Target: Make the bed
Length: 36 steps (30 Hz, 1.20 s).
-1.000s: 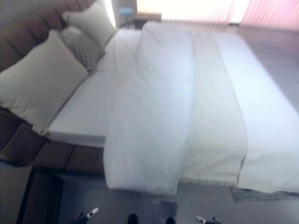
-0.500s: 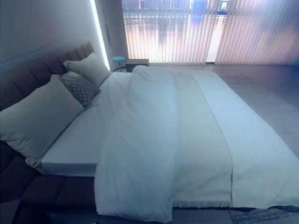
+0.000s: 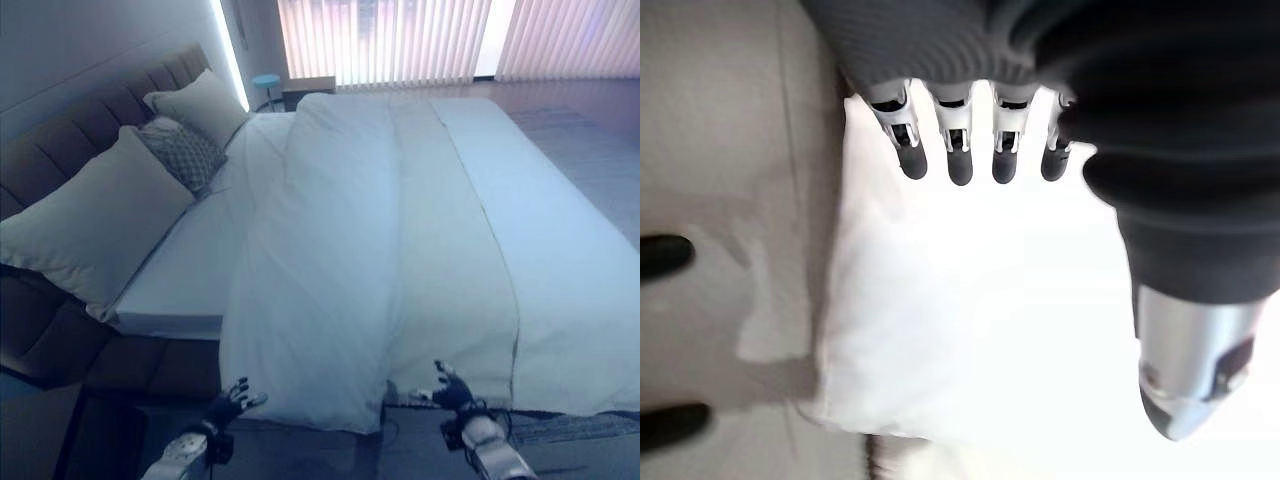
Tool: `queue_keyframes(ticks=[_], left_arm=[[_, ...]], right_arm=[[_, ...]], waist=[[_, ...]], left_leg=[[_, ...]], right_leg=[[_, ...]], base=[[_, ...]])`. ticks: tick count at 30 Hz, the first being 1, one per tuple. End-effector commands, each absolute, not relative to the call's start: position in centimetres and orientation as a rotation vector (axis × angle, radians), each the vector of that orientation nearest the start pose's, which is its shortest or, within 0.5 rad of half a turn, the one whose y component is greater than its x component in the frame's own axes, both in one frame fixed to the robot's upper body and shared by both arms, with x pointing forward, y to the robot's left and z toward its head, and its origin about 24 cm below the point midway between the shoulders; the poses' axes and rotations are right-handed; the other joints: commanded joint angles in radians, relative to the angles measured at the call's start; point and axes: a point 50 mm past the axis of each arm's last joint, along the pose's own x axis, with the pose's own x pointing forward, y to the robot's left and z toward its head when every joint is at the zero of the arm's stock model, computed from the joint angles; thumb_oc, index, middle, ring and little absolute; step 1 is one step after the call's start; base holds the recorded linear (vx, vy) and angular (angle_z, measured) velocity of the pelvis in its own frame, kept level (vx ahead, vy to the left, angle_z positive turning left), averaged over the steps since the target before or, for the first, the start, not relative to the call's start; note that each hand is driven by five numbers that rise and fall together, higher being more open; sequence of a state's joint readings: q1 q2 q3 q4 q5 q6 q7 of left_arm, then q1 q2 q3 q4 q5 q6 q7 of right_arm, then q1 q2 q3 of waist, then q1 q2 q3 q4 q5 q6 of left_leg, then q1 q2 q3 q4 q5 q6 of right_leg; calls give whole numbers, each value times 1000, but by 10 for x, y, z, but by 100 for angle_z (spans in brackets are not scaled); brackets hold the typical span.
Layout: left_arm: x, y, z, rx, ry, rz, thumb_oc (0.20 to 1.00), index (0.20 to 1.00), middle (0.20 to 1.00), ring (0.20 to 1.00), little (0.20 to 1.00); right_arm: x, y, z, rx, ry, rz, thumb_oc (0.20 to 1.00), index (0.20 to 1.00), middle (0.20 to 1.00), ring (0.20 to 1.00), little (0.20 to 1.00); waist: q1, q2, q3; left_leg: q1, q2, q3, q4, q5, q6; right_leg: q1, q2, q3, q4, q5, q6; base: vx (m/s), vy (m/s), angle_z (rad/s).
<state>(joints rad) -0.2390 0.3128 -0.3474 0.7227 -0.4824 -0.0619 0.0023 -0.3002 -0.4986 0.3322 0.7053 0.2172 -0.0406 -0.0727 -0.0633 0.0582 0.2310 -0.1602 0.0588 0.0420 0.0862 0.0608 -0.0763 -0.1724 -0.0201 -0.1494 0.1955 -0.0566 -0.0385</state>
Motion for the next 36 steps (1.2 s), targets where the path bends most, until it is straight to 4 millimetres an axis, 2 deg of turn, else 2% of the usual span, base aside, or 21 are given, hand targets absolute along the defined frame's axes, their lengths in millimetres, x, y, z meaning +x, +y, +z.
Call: queue_keyframes(ticks=[1,2,3,4,5,7,8,9,10,11,12,15,18,20,23,24,27,31,36], left_arm=[[325,167,25,-134,166,-127,1000,1000,1000,1000,1000],[346,154,59,-165,58,-147,1000,1000,1000,1000,1000],[353,153,74,-154,12,-147,1000,1000,1000,1000,1000],[353,153,74,-154,11,-147,1000,1000,1000,1000,1000],[368,156,101,-171,-62,-109,1000,1000,1000,1000,1000],[382,154,140,-188,-170,-72,1000,1000,1000,1000,1000],[382,154,140,-188,-171,-72,1000,1000,1000,1000,1000],[390,153,163,-188,-227,-43,1000,1000,1000,1000,1000],[390,153,163,-188,-227,-43,1000,1000,1000,1000,1000],[399,140,185,-183,-263,-38,1000,1000,1000,1000,1000],[399,140,186,-183,-264,-39,1000,1000,1000,1000,1000],[409,130,213,-125,-298,-18,1000,1000,1000,1000,1000],[413,127,221,-83,-294,-8,1000,1000,1000,1000,1000],[417,125,231,-28,-296,10,1000,1000,1000,1000,1000],[419,124,242,5,-311,24,1000,1000,1000,1000,1000],[420,122,250,15,-325,40,1000,1000,1000,1000,1000],[421,122,259,12,-343,60,1000,1000,1000,1000,1000],[419,126,264,28,-370,87,1000,1000,1000,1000,1000],[416,132,263,36,-402,150,1000,1000,1000,1000,1000]], right_arm=[[331,-196,44,-277,122,122,1000,1000,1000,1000,1000],[350,-168,75,-170,18,160,1000,1000,1000,1000,1000],[357,-161,89,-165,-25,170,1000,1000,1000,1000,1000],[357,-161,89,-165,-25,170,1000,1000,1000,1000,1000],[374,-142,117,-120,-89,174,1000,1000,1000,1000,1000],[387,-127,156,-103,-191,183,1000,1000,1000,1000,1000],[387,-127,157,-103,-192,183,1000,1000,1000,1000,1000],[395,-119,180,-73,-242,162,1000,1000,1000,1000,1000],[395,-119,181,-73,-242,162,1000,1000,1000,1000,1000],[402,-119,202,0,-279,117,1000,1000,1000,1000,1000],[402,-119,203,0,-281,117,1000,1000,1000,1000,1000],[412,-125,229,61,-298,54,1000,1000,1000,1000,1000],[416,-124,237,129,-292,37,1000,1000,1000,1000,1000],[418,-126,250,164,-307,11,1000,1000,1000,1000,1000],[420,-128,262,143,-320,-5,1000,1000,1000,1000,1000],[421,-125,272,111,-334,-10,1000,1000,1000,1000,1000],[424,-127,279,69,-330,-33,1000,1000,1000,1000,1000],[424,-132,286,-25,-345,-45,1000,1000,1000,1000,1000],[419,-121,301,-71,-418,-17,1000,1000,1000,1000,1000]], waist=[[10,-53,54],[13,-55,83],[21,-59,89],[21,-59,87],[45,-69,114],[64,-74,147],[64,-74,147],[83,-88,166],[82,-88,167],[79,-88,190],[79,-88,190],[82,-81,210],[81,-77,222],[79,-75,246],[77,-73,256],[82,-73,269],[93,-73,287],[102,-70,288],[116,-71,289]], left_leg=[[-77,-51,-35,58,-44,10],[-107,-60,0,59,-41,21],[-119,-57,23,56,-39,27],[-122,-57,24,55,-38,27],[-134,-49,87,45,-42,32],[-164,-33,131,35,-30,28],[-165,-33,131,36,-30,28],[-187,-35,162,23,-15,22],[-187,-35,162,23,-15,22],[-215,-49,149,-1,8,19],[-216,-49,148,-2,10,19],[-280,-50,124,-21,12,2],[-326,-48,109,-17,22,-2],[-381,-47,91,-12,31,-8],[-429,-45,76,-6,38,-10],[-466,-43,66,-5,46,-13],[-516,-41,38,-6,56,-15],[-561,-39,10,-21,70,-17],[-592,-41,-10,-44,81,-17]], right_leg=[[-38,-44,66,-48,39,127],[-85,-57,93,-48,69,152],[-105,-61,109,-46,84,162],[-108,-61,109,-46,85,162],[-151,-80,93,-45,115,184],[-199,-109,35,-48,141,191],[-200,-109,35,-47,141,191],[-202,-127,-54,-97,163,186],[-201,-127,-55,-98,164,186],[-213,-110,-23,-131,170,175],[-214,-111,-23,-131,171,175],[-263,-108,-31,-168,195,185],[-306,-108,-43,-163,199,183],[-357,-109,-53,-155,205,182],[-402,-109,-59,-148,207,182],[-439,-108,-66,-145,215,182],[-485,-103,-72,-148,223,182],[-526,-97,-81,-161,233,184],[-563,-89,-82,-168,228,181]], base=[[-99,348,-33],[-62,320,-47],[-63,320,-49],[-40,294,-76],[-78,258,-90],[-100,201,-102],[-77,112,-104],[-34,75,-90],[-43,60,-70],[-11,-16,-21],[-30,-6,2],[30,-18,27],[-17,-84,17],[-31,-95,12],[-16,-88,7],[-4,-90,7],[19,-87,4],[54,-81,2],[57,-42,10]])
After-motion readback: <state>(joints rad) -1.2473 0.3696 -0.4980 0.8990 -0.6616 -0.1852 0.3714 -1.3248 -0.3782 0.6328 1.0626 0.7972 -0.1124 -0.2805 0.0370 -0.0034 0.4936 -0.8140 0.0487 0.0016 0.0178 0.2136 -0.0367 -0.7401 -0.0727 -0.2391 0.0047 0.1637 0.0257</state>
